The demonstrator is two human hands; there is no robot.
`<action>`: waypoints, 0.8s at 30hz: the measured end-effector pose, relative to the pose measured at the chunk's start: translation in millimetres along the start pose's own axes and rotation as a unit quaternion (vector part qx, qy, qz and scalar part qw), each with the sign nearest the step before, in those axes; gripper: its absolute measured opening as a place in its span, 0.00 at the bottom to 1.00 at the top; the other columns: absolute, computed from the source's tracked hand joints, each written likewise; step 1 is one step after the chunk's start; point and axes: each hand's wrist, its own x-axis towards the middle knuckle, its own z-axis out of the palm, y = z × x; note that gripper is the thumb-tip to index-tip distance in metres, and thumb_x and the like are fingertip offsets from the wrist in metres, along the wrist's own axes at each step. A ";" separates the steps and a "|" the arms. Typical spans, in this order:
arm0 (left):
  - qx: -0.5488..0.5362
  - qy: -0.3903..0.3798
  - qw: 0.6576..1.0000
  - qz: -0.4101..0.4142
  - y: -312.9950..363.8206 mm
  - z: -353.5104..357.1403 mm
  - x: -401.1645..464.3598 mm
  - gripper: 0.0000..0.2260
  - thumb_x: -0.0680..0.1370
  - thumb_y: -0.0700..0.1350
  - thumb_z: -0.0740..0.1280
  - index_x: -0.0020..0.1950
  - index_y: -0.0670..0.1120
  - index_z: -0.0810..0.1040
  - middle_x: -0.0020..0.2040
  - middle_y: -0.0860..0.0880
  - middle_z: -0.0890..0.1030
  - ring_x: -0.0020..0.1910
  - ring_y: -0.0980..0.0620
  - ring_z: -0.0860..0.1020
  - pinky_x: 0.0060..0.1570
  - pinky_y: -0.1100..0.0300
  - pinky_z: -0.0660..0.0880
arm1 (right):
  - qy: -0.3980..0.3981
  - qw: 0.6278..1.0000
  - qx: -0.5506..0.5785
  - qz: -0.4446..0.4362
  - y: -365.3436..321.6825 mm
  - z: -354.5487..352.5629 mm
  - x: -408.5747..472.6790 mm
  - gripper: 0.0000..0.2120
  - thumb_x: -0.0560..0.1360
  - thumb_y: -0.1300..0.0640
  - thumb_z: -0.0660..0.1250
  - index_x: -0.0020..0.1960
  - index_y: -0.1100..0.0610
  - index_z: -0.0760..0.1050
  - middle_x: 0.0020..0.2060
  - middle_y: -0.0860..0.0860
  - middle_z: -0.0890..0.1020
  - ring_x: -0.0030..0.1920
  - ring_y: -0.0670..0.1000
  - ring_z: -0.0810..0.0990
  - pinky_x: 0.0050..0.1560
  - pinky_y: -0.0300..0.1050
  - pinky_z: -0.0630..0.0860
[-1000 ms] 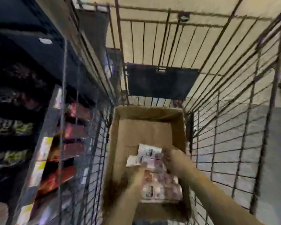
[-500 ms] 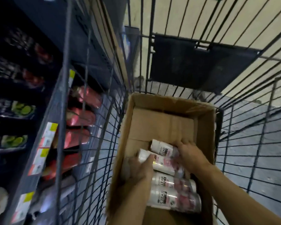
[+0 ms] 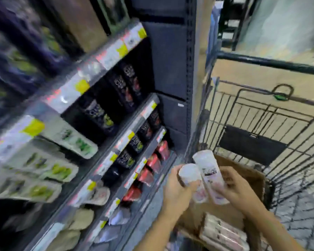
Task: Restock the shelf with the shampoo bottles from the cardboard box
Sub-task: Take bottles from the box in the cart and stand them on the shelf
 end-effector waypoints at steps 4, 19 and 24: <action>-0.024 0.064 0.995 0.067 41.0 -73.4 -68.7 0.19 0.66 0.41 0.77 0.51 0.60 0.79 0.47 0.54 0.85 0.47 0.54 0.83 0.49 0.52 0.81 | -0.012 0.997 0.046 -0.063 -83.4 21.5 -47.3 0.14 0.69 0.57 0.76 0.52 0.50 0.76 0.43 0.47 0.84 0.40 0.39 0.82 0.35 0.30 0.76; 0.033 0.297 0.940 0.165 51.5 -313.2 -306.3 0.21 0.67 0.48 0.75 0.52 0.69 0.73 0.47 0.62 0.82 0.48 0.63 0.80 0.51 0.60 0.79 | -0.220 0.935 0.038 -0.274 -287.4 193.9 -175.6 0.31 0.57 0.37 0.80 0.55 0.48 0.77 0.46 0.46 0.85 0.47 0.49 0.83 0.43 0.40 0.80; 0.058 0.374 0.907 0.183 77.3 -369.8 -341.9 0.24 0.68 0.53 0.73 0.61 0.63 0.70 0.56 0.61 0.80 0.56 0.61 0.78 0.58 0.54 0.77 | -0.278 0.898 0.073 -0.334 -359.1 233.3 -186.7 0.20 0.68 0.50 0.77 0.57 0.50 0.76 0.50 0.46 0.85 0.51 0.47 0.84 0.49 0.42 0.79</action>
